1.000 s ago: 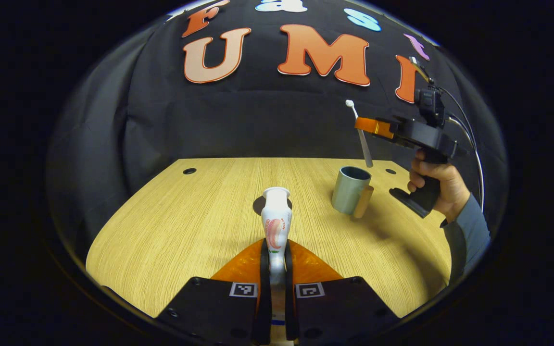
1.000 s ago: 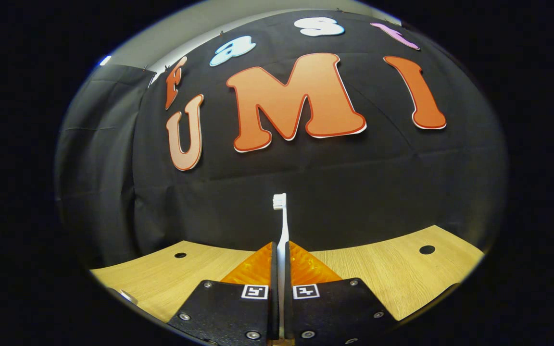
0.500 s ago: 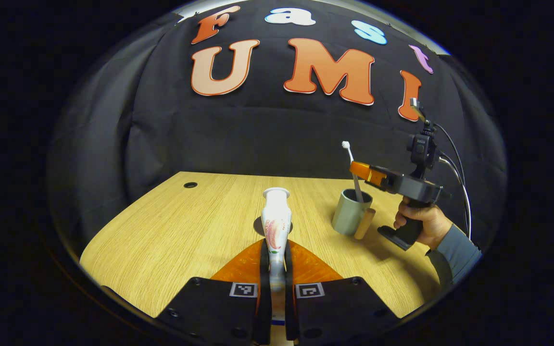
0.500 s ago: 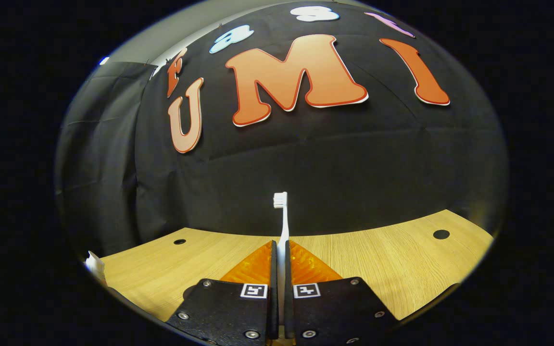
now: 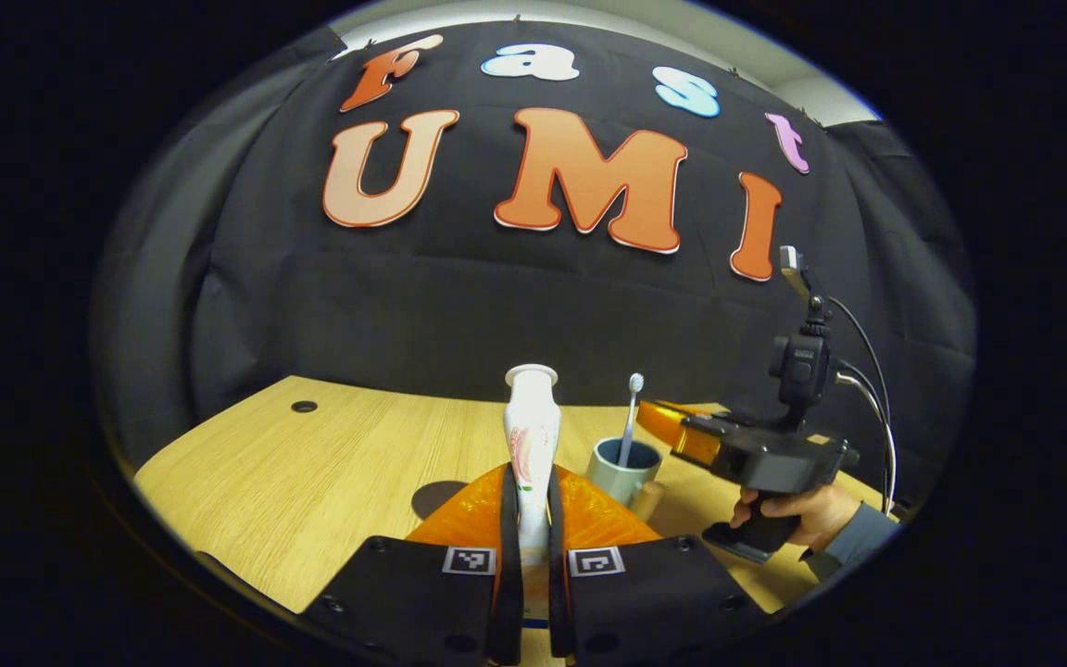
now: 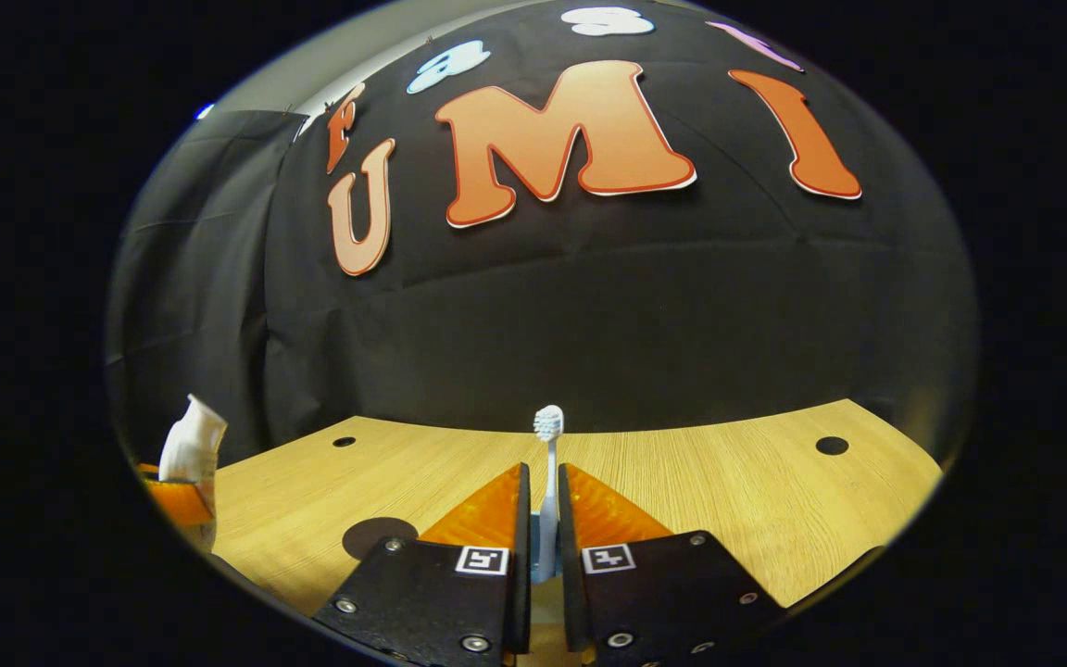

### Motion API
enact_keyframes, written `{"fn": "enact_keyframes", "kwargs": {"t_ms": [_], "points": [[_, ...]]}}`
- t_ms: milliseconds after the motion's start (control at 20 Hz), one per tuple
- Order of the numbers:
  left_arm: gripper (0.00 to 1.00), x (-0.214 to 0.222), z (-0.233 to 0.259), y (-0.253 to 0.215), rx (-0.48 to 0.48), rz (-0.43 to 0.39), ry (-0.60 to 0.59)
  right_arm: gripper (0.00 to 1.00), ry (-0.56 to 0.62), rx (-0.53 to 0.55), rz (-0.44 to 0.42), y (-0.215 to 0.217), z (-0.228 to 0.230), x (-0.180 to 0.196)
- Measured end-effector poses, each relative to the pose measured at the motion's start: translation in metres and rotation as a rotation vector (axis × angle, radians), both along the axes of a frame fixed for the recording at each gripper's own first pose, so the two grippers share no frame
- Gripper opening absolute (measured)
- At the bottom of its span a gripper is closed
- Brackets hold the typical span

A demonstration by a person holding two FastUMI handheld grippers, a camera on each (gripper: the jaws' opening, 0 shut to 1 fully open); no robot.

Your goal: Put the toothbrush and toothpaste on the desktop into the cup, then pick up the cup and place it on the coaster on the desktop.

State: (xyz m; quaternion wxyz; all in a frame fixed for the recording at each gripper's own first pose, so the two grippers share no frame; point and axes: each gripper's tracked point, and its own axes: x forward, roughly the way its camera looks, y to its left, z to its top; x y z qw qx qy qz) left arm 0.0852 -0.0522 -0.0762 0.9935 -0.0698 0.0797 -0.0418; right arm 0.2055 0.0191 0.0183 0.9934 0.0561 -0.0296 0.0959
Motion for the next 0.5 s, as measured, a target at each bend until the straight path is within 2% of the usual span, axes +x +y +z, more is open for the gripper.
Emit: {"fn": "enact_keyframes", "kwargs": {"t_ms": [100, 150, 200, 250, 300, 350, 500], "points": [[0.14, 0.011, 0.012, -0.009, -0.011, 0.004, -0.054, 0.3, 0.004, -0.037, 0.02, -0.002, -0.004, -0.017], [0.13, 0.017, 0.018, -0.01, -0.02, 0.011, -0.083, 0.43, -0.003, -0.062, 0.031, -0.004, -0.004, -0.026], [0.14, 0.023, 0.022, -0.015, -0.034, 0.004, -0.106, 0.48, -0.013, -0.081, 0.032, -0.008, -0.004, -0.036], [0.14, 0.027, 0.026, -0.02, -0.046, -0.001, -0.13, 0.61, -0.018, -0.091, 0.034, -0.012, -0.002, -0.044], [0.14, 0.032, 0.03, -0.024, -0.051, -0.005, -0.149, 0.63, -0.017, -0.089, 0.038, -0.015, -0.002, -0.052], [0.15, 0.037, 0.034, -0.028, -0.058, -0.008, -0.169, 0.76, -0.017, -0.082, 0.046, -0.017, -0.001, -0.062], [0.14, 0.058, 0.047, -0.043, -0.086, -0.015, -0.216, 0.87, -0.048, -0.088, 0.053, -0.025, 0.011, -0.092]]}}
